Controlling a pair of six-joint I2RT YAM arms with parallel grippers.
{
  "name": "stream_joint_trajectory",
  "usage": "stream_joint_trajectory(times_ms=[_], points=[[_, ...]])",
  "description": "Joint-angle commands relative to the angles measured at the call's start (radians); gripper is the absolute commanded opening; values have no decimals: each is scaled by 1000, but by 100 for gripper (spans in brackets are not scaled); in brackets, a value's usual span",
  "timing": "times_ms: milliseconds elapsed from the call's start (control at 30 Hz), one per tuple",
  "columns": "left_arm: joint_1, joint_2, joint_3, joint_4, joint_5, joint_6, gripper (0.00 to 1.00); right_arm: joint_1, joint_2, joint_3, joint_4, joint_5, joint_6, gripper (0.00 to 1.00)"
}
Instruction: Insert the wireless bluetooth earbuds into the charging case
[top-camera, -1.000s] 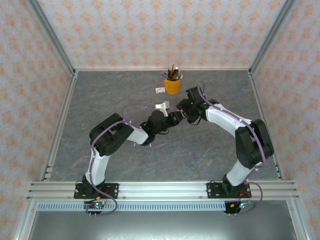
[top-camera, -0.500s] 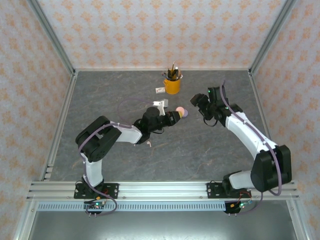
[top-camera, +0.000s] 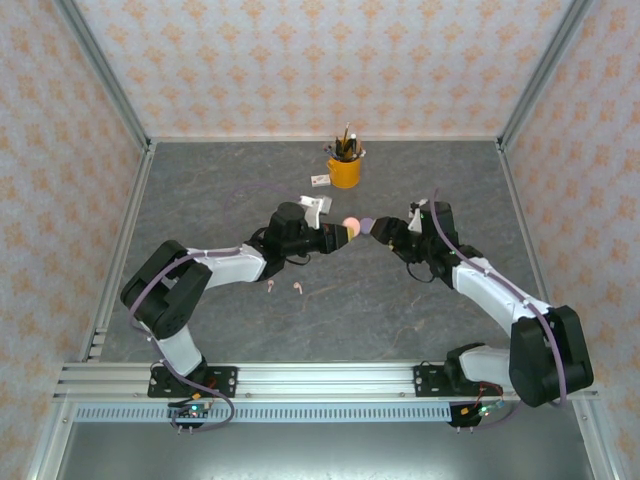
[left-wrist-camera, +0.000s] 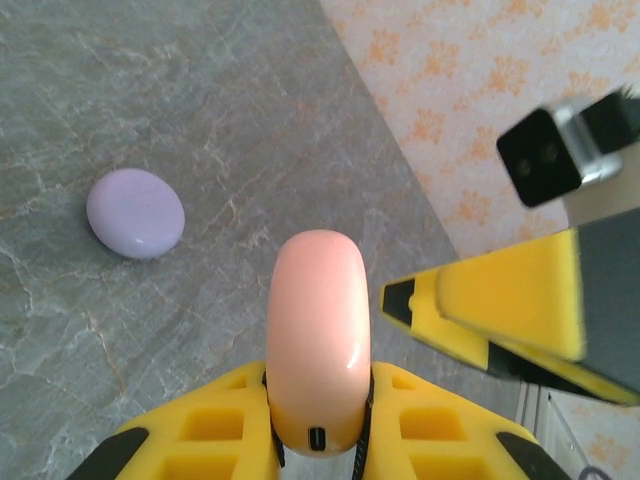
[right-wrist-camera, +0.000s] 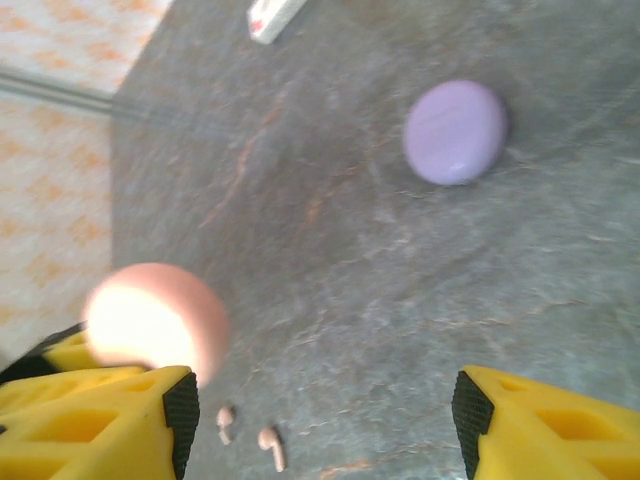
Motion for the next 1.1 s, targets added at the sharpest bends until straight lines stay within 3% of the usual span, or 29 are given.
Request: stream_joint_trajectory(times_ms=[0,533,1067], points=[[2,-25,20,-59,52,55,19,0,0,-1,127,-118,-51,69],[3,-29,40,-67,69,52,20,49,95,32,159,-164,-72,69],[1,-73,28,-61,93,58,19,22,189,40,151,-70,-72,64]])
